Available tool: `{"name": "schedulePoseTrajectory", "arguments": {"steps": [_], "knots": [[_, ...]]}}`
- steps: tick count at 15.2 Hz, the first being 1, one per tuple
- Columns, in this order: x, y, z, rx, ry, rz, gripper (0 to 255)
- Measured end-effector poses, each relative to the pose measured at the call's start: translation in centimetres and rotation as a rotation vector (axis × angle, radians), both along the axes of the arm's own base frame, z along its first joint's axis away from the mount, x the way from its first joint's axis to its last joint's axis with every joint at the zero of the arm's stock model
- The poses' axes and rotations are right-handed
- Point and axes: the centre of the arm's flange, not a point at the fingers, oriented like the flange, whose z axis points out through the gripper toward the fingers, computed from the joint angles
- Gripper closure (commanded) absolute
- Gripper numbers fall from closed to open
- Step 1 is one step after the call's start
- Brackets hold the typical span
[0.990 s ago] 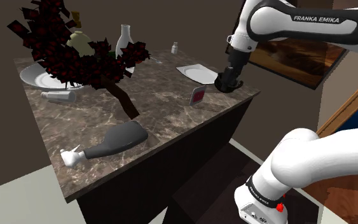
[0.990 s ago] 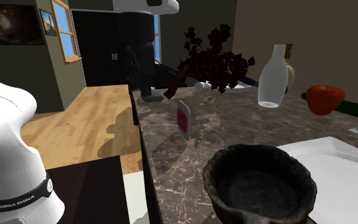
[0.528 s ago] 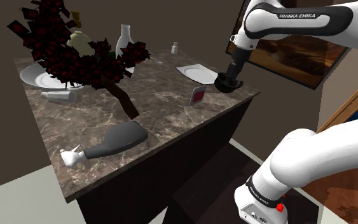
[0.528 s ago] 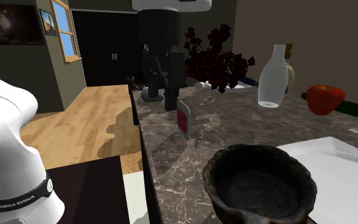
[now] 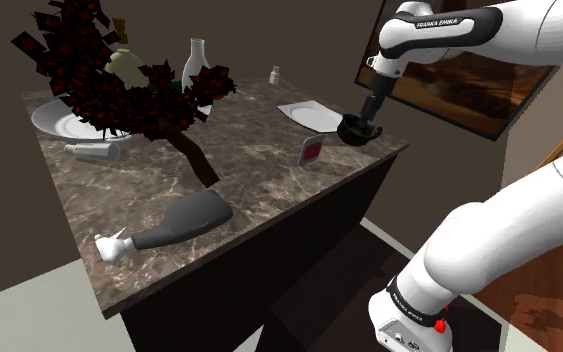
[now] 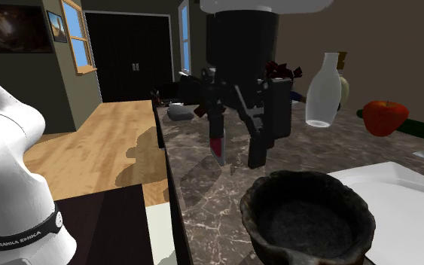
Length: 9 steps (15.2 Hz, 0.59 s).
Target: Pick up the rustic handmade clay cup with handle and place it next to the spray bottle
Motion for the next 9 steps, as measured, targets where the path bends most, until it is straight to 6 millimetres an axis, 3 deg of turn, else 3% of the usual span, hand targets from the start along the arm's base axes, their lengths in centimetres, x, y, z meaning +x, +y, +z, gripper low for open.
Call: {"name": "schedulePoseTrajectory", "arguments": {"steps": [9], "knots": [[4.5,-11.2,-1.0,0.018,-0.011,0.034,0]]}}
